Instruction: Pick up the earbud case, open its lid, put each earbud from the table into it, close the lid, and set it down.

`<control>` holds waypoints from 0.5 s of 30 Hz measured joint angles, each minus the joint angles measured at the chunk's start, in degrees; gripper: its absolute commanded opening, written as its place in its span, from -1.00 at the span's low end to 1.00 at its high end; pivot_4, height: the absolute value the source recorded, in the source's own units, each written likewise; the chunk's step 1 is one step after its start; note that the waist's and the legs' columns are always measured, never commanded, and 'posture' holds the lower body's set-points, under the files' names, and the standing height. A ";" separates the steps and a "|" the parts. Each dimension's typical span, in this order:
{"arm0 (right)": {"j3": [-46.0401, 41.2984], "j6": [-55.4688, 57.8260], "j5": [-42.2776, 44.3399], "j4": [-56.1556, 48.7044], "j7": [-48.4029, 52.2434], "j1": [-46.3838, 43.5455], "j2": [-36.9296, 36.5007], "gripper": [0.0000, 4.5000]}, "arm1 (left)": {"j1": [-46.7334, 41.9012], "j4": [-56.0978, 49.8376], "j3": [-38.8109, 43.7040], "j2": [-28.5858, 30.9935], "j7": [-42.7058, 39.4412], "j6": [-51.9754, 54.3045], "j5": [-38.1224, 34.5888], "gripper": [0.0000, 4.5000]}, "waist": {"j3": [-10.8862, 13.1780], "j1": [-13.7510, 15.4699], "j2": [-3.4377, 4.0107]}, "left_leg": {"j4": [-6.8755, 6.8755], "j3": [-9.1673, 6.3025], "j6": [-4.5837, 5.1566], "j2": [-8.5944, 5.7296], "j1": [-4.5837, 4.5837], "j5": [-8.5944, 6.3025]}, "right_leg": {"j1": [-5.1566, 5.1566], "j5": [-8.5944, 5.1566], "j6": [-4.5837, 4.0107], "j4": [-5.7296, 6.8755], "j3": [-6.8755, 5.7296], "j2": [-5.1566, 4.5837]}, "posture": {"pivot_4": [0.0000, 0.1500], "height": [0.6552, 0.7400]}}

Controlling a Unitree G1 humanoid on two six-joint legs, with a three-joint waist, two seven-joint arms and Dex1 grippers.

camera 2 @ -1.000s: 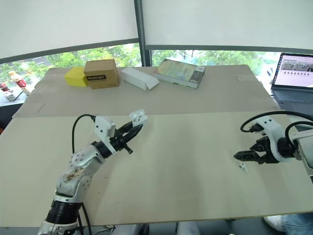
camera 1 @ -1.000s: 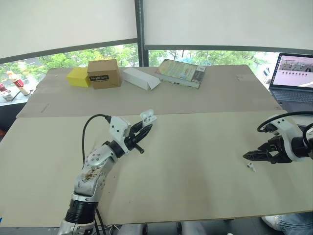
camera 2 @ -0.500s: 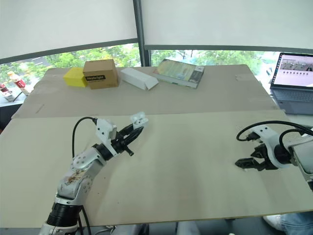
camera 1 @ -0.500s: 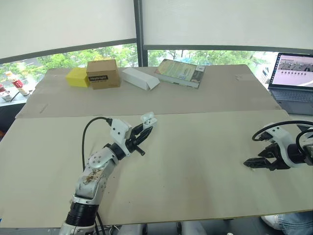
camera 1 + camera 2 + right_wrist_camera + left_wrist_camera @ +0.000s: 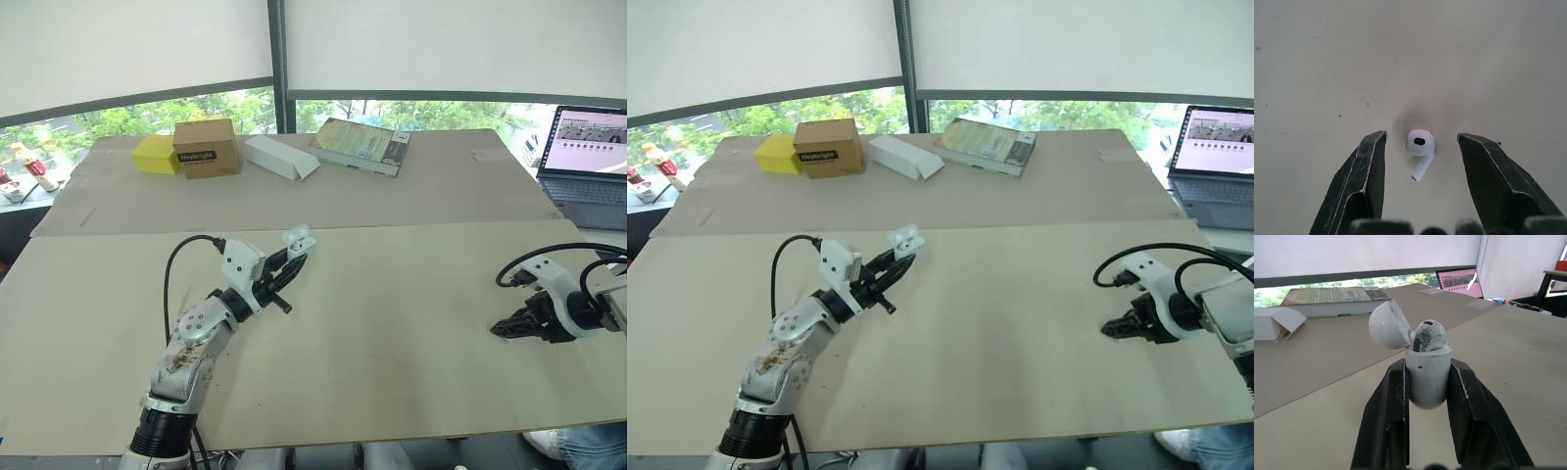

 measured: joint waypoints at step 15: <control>4.83 0.09 -1.42 5.52 1.32 -4.21 0.16 0.16 | 2.62 -2.09 -0.36 -0.02 1.63 1.22 0.01 -0.76 | 0.00 0.05 0.00 | 0.01 0.00 0.00 0.00 0.00 0.00 | 0.01 0.00 0.00 0.00 0.00 -0.01 | 1.00 1.00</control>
